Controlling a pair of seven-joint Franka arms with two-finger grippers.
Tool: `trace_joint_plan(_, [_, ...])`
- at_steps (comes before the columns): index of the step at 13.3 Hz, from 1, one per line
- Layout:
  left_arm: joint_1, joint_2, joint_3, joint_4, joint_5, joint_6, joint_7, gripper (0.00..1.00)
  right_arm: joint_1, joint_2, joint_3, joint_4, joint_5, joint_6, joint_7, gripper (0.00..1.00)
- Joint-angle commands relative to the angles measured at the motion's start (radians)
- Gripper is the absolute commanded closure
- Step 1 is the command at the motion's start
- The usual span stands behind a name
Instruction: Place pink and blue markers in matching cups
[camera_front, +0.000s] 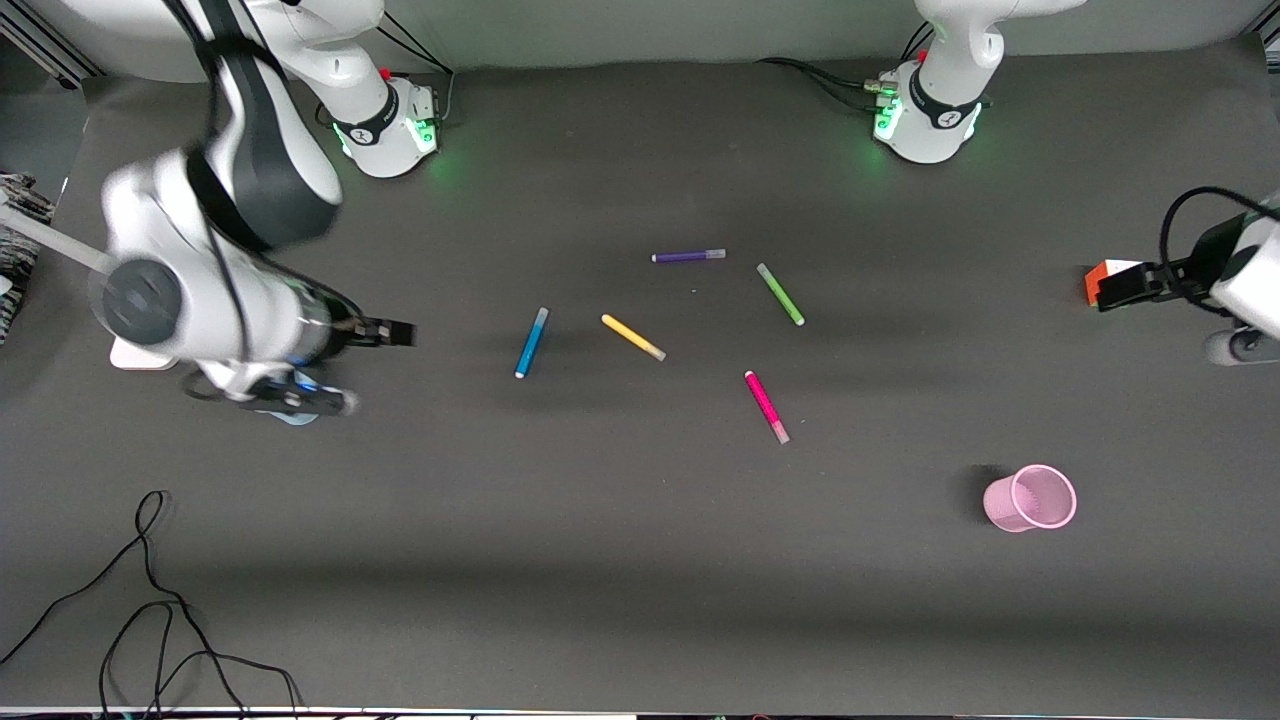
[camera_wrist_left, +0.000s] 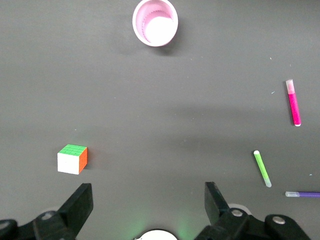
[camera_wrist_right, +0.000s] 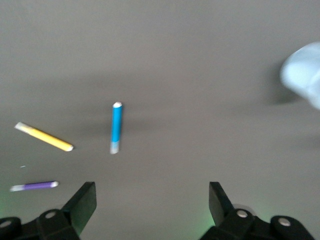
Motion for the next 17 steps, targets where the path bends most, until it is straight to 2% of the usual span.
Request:
trace_joint_plan(1, [-0.045, 0.062, -0.004, 0.004, -0.005, 0.017, -0.013, 0.01, -0.002, 0.177, 0.012, 0.067, 0.122, -0.005, 0.053, 0.0])
trace_joint_plan(3, [-0.058, 0.13, -0.022, 0.007, -0.037, 0.029, -0.016, 0.01, 0.002, 0.326, 0.015, 0.116, 0.216, 0.028, 0.114, 0.0])
trace_joint_plan(4, [-0.066, 0.156, -0.032, 0.009, -0.048, 0.048, -0.021, 0.01, 0.012, 0.373, 0.021, 0.116, 0.227, 0.074, 0.152, 0.0])
trace_joint_plan(7, [-0.127, 0.245, -0.044, 0.009, -0.056, 0.107, -0.053, 0.01, 0.039, 0.434, 0.026, 0.095, 0.232, 0.176, 0.169, 0.0])
trace_joint_plan(11, [-0.213, 0.328, -0.047, 0.009, -0.105, 0.198, -0.269, 0.01, 0.039, 0.483, 0.049, 0.041, 0.245, 0.292, 0.166, 0.01])
trace_joint_plan(12, [-0.218, 0.346, -0.047, 0.007, -0.123, 0.224, -0.294, 0.01, 0.041, 0.483, 0.05, 0.02, 0.253, 0.318, 0.163, 0.1])
trace_joint_plan(13, [-0.226, 0.369, -0.047, 0.007, -0.136, 0.25, -0.329, 0.01, 0.039, 0.483, 0.05, 0.012, 0.255, 0.331, 0.156, 0.28])
trace_joint_plan(14, [-0.238, 0.395, -0.047, 0.006, -0.166, 0.282, -0.39, 0.01, 0.039, 0.483, 0.05, 0.01, 0.255, 0.331, 0.154, 0.55])
trace_joint_plan(15, [-0.261, 0.421, -0.047, 0.006, -0.191, 0.32, -0.438, 0.01, 0.039, 0.483, 0.052, 0.01, 0.255, 0.329, 0.154, 0.71])
trace_joint_plan(17, [-0.33, 0.49, -0.047, 0.013, -0.197, 0.4, -0.569, 0.01, 0.039, 0.483, 0.052, 0.007, 0.27, 0.323, 0.153, 0.92])
